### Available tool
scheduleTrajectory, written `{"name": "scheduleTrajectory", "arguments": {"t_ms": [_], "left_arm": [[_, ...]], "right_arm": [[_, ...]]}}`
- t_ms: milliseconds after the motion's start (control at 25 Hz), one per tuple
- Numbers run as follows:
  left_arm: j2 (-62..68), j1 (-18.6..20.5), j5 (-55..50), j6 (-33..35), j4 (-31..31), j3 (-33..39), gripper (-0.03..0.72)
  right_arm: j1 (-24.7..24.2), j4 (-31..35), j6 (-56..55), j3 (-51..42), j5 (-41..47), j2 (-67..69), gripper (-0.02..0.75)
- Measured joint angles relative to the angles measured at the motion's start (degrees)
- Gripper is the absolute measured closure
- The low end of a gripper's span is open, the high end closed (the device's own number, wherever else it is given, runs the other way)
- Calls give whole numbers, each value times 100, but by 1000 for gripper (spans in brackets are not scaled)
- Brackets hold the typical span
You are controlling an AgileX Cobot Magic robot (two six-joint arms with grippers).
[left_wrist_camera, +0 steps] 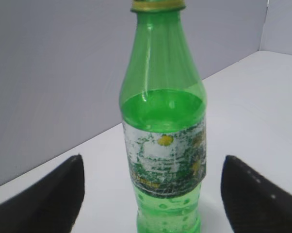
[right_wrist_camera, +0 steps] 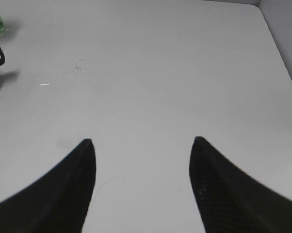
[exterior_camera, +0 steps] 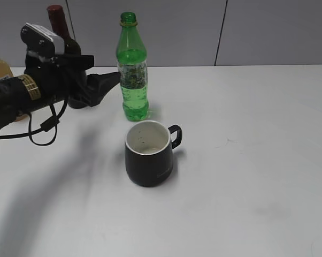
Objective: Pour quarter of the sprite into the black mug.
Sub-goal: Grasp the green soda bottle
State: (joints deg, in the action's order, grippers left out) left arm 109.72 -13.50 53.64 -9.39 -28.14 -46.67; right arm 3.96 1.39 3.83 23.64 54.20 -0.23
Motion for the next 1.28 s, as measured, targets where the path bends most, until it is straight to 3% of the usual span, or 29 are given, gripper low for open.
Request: {"name": "scheduleTrajectory", "arguments": {"t_ms": [1280], "left_arm": [[2008, -510, -46, -650, -383, -2311, 34]], "right_arm": [[0, 0, 0, 0, 0, 0, 271]]}}
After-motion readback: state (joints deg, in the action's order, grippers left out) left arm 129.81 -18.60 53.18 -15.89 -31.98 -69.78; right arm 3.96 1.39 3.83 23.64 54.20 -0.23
